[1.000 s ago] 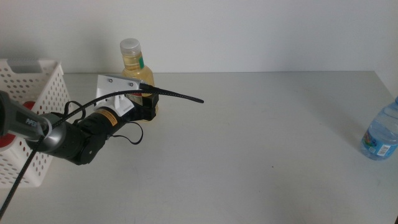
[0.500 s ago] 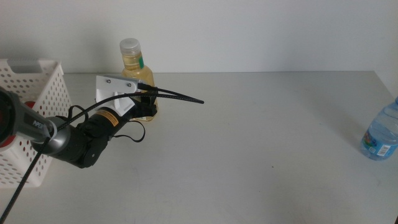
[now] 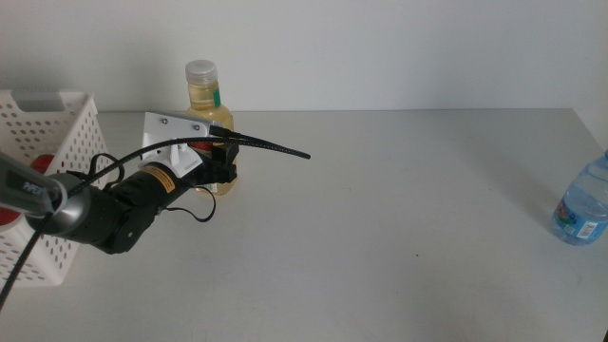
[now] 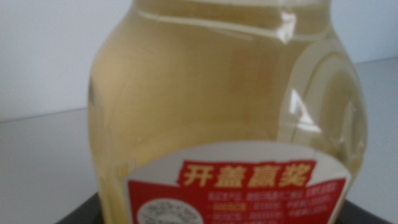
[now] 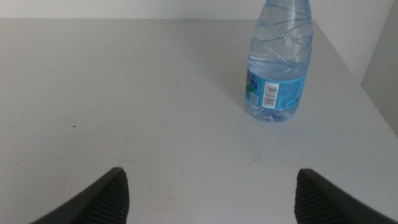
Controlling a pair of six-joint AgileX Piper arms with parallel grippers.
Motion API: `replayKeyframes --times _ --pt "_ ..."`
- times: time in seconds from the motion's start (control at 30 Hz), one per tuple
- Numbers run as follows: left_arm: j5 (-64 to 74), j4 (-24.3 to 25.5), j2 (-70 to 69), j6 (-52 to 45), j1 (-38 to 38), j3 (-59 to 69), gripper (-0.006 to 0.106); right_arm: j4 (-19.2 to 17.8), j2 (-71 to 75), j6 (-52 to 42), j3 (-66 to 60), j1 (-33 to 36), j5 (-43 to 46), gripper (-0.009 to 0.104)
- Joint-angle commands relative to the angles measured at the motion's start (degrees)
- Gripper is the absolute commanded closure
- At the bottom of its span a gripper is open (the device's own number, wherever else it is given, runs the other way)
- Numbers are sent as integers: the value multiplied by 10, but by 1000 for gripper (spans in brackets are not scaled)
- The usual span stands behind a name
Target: Use arms to grab the bottles and put them into the dustbin to the left of the table.
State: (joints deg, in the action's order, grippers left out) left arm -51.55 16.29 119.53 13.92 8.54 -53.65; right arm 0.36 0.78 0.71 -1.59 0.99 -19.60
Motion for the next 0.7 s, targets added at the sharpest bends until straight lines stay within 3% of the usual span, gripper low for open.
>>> replayKeyframes --times 0.0,0.27,0.67 --pt "-21 -4 -84 7 0 -3 102 -7 12 -3 5 1 41 1" --pt "129 65 -208 23 0 9 102 -7 12 -3 5 1 41 1" --pt "439 144 -386 164 0 -19 102 -7 12 -3 5 1 41 1"
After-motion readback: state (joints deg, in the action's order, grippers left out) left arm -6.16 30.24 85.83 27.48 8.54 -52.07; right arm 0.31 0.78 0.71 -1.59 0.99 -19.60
